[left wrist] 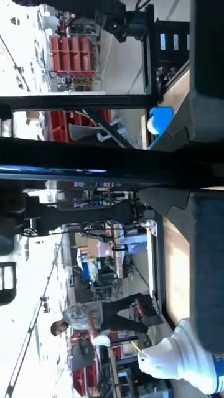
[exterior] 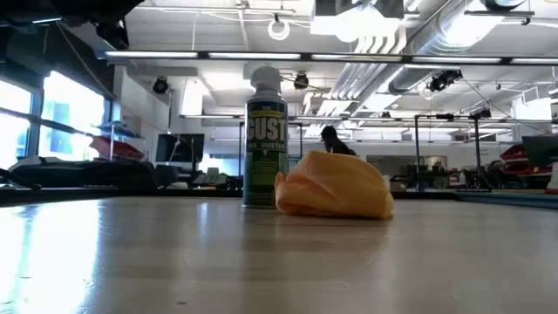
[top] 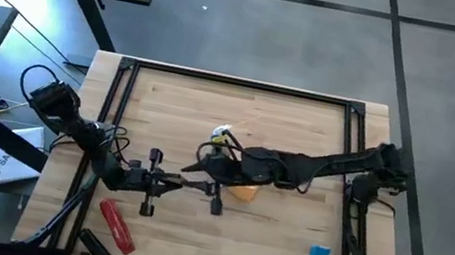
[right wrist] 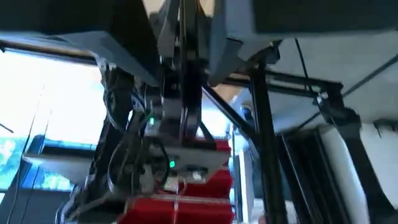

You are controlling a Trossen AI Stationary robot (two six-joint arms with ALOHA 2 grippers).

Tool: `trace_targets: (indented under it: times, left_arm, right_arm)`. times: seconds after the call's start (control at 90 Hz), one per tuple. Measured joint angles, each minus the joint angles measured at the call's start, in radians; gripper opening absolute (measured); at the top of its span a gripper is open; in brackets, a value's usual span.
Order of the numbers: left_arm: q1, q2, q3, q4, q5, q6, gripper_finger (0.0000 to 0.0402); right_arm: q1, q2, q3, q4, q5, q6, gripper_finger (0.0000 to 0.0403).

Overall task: Apply microfiber cloth
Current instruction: Spray the front and back of the black cellphone using the white spray bottle

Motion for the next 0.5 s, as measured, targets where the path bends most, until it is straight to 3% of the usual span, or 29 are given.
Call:
trace_targets:
  times: [0.156, 0.5]
  left_arm:
    - [0.003, 0.0, 0.001, -0.005, -0.01, -0.016, 0.0008]
    - [0.033, 0.002, 0.064, -0.162, -0.049, -0.041, 0.0009]
  right_arm:
    - [-0.004, 0.02, 0.001, 0.065, 0.004, -0.005, 0.0165]
    - [-0.017, 0.066, 0.002, 0.07, 0.01, 0.011, 0.0169]
